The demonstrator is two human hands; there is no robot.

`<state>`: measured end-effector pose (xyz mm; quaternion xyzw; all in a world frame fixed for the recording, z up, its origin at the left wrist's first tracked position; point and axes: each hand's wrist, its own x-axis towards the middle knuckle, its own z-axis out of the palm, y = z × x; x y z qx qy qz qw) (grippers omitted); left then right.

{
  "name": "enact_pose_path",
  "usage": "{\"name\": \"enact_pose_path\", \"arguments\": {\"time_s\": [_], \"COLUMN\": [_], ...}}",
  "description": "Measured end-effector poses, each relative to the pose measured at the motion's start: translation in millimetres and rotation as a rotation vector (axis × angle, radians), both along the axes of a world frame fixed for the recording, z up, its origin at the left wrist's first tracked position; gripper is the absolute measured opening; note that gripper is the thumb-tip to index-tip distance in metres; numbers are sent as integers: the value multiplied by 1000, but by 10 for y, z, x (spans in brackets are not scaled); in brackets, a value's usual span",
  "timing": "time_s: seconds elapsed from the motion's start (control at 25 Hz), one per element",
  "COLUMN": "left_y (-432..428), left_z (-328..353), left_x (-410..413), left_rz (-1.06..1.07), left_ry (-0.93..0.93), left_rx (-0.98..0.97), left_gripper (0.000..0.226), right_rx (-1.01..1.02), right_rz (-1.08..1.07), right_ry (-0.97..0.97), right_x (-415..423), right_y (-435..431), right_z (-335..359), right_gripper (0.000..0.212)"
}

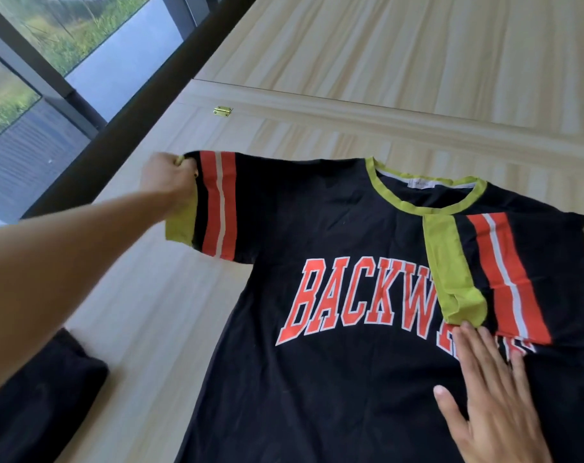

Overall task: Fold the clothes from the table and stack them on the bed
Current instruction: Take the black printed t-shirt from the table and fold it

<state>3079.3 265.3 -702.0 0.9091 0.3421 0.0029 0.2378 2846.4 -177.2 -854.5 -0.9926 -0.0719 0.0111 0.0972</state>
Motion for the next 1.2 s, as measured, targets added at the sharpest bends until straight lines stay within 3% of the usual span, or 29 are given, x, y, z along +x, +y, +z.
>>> {"name": "enact_pose_path", "arguments": {"time_s": [0.2, 0.32, 0.4, 0.48, 0.56, 0.6, 0.72, 0.88, 0.96, 1.08, 1.2], "left_y": [-774, -1377, -1637, -1738, -1717, -1694, -1658, -1756, -1761, -1741, -1750], "left_z": [509, 715, 544, 54, -496, -708, -1235, -1515, -1551, -1566, -1525], "left_x": [427, 454, 340, 166, -96, -256, -669, -913, -855, -846, -852], "left_rz": [-61, -257, -375, -571, -838, -920, -1008, -879, -892, -900, -869], "left_ry": [122, 269, 319, 255, 166, 179, 250, 50, 3, -8, -52], "left_rx": [-258, -728, -799, -484, 27, 151, 251, 339, 325, 314, 281], "left_gripper": [21, 35, 31, 20, 31, 43, 88, 91, 91, 89, 79], "right_rx": [-17, -2, 20, 56, 74, 82, 97, 302, 397, 221, 16], "right_rz": [9, 9, 9, -2, -3, -2, 1, -7, -61, -233, -288], "right_ry": [18, 6, -13, -28, -42, -41, -6, -145, -291, -269, -170], "right_x": [19, 17, 24, -2, -46, -30, -9, -38, 418, 1536, 1995], "right_y": [-15, -36, -48, -43, -36, -32, -22, -3, -31, -275, -559], "right_z": [11, -35, -38, -47, -73, -59, -38, 155, 346, 414, 39], "right_gripper": [81, 80, 79, 77, 78, 78, 79, 67, 56, 67, 74]}}
